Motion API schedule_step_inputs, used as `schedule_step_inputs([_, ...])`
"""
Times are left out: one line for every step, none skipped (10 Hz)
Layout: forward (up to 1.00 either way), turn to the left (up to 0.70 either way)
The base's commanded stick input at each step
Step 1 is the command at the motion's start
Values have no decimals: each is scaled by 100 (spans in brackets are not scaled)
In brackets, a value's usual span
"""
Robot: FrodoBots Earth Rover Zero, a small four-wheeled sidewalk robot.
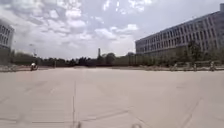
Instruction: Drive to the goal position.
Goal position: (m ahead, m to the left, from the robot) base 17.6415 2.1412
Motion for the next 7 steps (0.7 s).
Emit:
schedule_step_inputs([95, 4])
schedule_step_inputs([95, 4])
schedule_step_inputs([95, 4])
schedule_step_inputs([95, 4])
schedule_step_inputs([95, 4])
schedule_step_inputs([95, 4])
schedule_step_inputs([95, 4])
